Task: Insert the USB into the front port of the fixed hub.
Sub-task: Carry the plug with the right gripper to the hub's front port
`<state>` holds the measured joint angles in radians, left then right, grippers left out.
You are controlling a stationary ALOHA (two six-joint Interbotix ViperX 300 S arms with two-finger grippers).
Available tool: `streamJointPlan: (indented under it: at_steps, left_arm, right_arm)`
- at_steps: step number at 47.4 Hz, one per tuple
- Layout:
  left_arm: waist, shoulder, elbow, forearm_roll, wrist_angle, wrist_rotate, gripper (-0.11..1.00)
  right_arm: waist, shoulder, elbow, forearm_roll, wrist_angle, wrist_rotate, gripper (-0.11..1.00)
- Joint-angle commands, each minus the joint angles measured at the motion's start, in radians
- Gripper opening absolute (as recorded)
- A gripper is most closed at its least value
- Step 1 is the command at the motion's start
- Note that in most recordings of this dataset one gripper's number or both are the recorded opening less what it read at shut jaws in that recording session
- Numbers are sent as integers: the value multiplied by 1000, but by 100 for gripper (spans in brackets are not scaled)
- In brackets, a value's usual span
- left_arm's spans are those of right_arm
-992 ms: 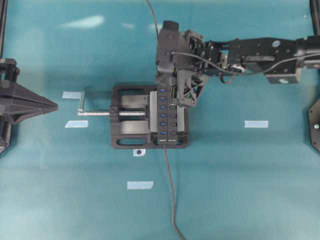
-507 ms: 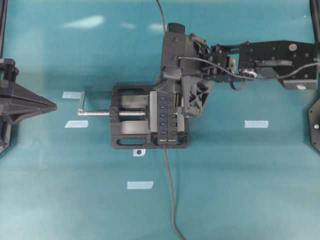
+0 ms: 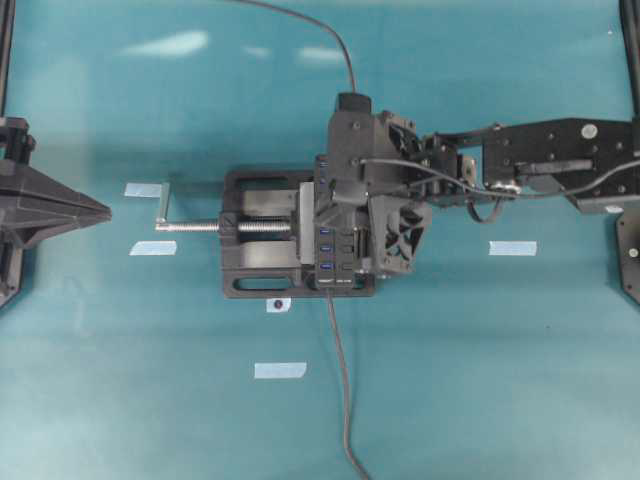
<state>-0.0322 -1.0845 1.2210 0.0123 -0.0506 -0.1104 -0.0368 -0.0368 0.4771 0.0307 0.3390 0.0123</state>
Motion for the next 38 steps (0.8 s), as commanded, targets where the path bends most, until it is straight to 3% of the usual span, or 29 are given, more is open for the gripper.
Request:
streamJointPlan:
  at_steps: [1, 38]
  left_arm:
    - [3, -3, -9, 2, -3, 0, 0]
    - [28, -12, 17, 2, 3, -2, 0]
  right_arm:
    - [12, -21, -8, 3, -8, 18, 10]
    - [72, 43, -3, 2, -8, 31, 10]
